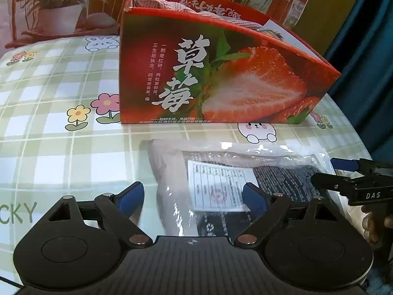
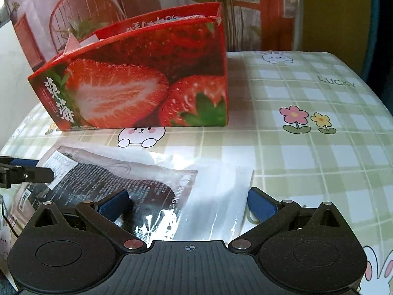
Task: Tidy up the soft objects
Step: 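Move both tools down to the clear plastic packet on the table, then close the left gripper on the plastic packet while the right gripper closes on it, then lift the plastic packet with both grippers and carry it over the box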
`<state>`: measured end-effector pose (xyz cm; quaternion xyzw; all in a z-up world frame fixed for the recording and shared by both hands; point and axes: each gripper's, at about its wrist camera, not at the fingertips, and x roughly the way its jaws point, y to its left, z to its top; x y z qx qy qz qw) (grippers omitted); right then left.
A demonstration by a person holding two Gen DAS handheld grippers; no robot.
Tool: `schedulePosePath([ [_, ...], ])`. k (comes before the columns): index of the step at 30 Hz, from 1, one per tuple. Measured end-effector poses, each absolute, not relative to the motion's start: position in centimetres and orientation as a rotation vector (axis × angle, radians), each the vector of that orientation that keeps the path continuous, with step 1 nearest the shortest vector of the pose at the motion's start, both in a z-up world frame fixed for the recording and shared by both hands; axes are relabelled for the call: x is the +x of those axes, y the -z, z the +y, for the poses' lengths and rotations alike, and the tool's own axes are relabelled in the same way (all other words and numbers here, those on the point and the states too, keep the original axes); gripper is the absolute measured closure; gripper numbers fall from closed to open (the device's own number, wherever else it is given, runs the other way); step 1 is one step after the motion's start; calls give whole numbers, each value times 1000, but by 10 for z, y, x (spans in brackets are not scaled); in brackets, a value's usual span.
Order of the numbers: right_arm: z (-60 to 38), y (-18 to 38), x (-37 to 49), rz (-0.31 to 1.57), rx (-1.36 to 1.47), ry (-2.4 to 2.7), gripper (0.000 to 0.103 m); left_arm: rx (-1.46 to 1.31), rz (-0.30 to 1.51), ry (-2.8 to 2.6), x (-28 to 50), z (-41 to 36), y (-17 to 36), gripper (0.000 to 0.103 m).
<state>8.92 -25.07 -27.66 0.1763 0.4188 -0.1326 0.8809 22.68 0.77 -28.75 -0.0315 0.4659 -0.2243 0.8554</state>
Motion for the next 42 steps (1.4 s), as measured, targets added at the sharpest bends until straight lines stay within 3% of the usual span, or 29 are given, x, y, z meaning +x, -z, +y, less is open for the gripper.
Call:
schedulePosePath([
  [8, -252, 272, 110, 939, 365, 240, 0, -114, 1023, 504, 239, 1, 285, 28],
  [13, -255, 270, 116, 944, 413, 174, 3, -158, 1032, 552, 240, 4, 286, 53],
  [18, -258, 262, 121, 938, 452, 126, 35, -157, 1000, 536, 236, 9, 283, 53],
  [28, -259, 215, 124, 917, 219, 40, 66, -202, 911, 569, 224, 19, 262, 53],
  [42, -234, 111, 125, 650, -235, -51, 77, -241, 614, 579, 215, 33, 162, 53],
])
